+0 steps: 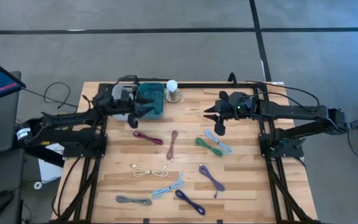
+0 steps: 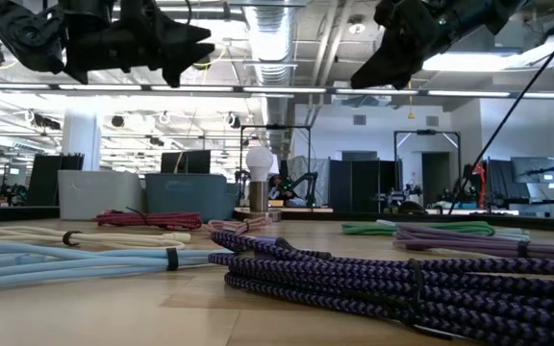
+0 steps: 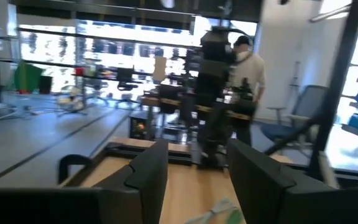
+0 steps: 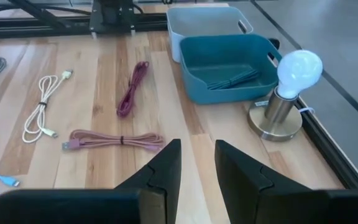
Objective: Pick & Place USB Port
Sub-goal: Put the light blue charger cable into the gray bin
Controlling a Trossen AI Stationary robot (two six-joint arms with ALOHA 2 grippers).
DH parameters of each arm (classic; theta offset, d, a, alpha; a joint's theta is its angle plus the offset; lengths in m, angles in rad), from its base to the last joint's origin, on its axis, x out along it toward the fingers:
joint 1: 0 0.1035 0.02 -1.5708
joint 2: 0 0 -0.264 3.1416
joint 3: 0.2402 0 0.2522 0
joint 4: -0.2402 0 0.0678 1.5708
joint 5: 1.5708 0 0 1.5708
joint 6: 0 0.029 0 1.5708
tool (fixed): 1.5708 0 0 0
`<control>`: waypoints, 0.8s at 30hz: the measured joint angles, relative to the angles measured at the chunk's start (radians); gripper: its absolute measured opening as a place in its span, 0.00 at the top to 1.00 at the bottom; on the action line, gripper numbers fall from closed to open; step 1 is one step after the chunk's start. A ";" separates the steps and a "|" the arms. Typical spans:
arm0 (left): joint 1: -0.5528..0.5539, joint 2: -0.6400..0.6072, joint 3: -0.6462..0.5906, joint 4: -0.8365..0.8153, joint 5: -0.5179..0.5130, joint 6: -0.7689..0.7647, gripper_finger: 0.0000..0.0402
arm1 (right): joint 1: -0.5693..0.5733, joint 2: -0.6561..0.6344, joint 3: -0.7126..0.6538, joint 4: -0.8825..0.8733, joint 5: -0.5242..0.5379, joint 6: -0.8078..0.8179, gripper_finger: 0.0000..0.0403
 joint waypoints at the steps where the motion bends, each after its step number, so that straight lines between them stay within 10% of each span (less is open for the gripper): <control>1: -0.007 0.000 0.000 0.000 0.005 0.000 0.61 | 0.000 0.000 0.000 -0.002 -0.001 0.005 0.77; 12: -0.036 0.000 0.000 0.000 0.005 0.048 0.67 | 0.014 -0.006 0.042 -0.632 0.270 0.290 0.74; 24: -0.036 0.000 0.000 -0.004 0.005 0.045 0.67 | 0.083 -0.006 0.042 -0.664 0.174 0.504 0.49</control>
